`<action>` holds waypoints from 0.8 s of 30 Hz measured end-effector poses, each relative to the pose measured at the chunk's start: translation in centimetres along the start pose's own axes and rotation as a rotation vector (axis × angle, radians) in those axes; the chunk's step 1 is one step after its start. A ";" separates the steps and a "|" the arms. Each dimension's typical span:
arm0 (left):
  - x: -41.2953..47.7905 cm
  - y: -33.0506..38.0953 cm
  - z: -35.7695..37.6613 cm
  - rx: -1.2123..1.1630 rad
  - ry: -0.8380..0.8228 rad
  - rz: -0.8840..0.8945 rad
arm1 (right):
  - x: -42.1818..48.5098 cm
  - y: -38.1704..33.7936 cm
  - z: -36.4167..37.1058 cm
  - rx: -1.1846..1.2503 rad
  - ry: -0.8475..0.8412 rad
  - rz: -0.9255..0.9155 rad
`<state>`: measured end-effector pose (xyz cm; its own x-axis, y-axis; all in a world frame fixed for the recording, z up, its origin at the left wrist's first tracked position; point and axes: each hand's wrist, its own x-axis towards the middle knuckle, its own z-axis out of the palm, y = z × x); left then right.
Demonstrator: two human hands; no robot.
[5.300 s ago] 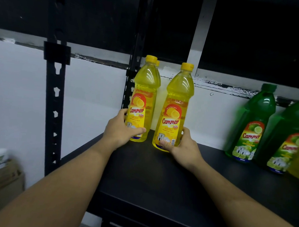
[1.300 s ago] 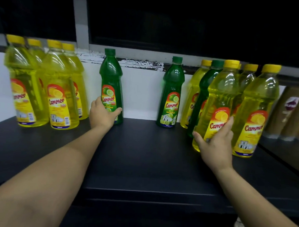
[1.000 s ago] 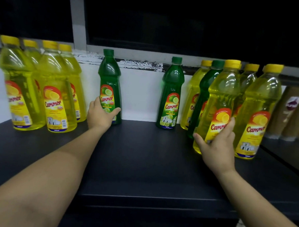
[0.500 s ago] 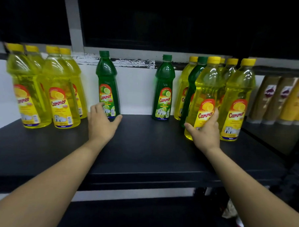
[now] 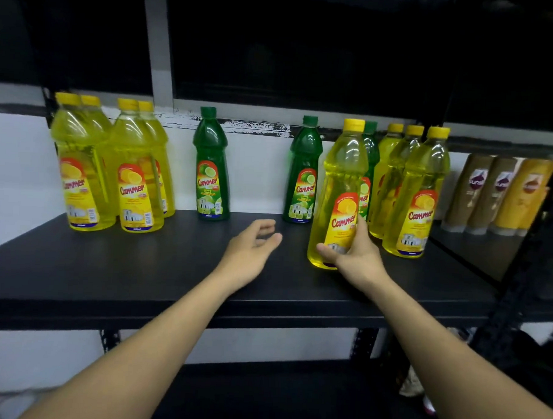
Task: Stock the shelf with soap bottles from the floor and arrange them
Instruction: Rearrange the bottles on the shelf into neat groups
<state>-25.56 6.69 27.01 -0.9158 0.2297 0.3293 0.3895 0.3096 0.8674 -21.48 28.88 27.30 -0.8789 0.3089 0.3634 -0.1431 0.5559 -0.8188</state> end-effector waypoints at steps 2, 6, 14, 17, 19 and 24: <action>-0.3 0.2 0.0 -0.037 -0.025 0.016 | -0.7 -0.5 0.3 0.000 -0.097 -0.024; -1.1 0.2 -1.3 -0.116 -0.024 0.030 | -1.3 -1.4 1.2 0.050 -0.269 -0.033; -3.3 -0.8 -6.1 -0.009 0.008 0.150 | -2.4 -4.7 6.2 0.246 -0.463 -0.084; -4.1 -1.6 -8.9 0.019 0.070 0.131 | -2.9 -6.2 8.7 0.253 -0.501 -0.110; -4.6 -2.3 -10.8 0.020 0.092 0.112 | -3.1 -7.2 10.4 0.262 -0.513 -0.129; -5.6 -4.1 -16.3 -0.002 0.096 0.025 | -3.6 -9.9 15.0 0.285 -0.551 -0.179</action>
<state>-23.63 -10.94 27.65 -0.9111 0.1479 0.3848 0.4121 0.3035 0.8591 -23.70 10.67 27.40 -0.9242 -0.2533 0.2859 -0.3578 0.3122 -0.8801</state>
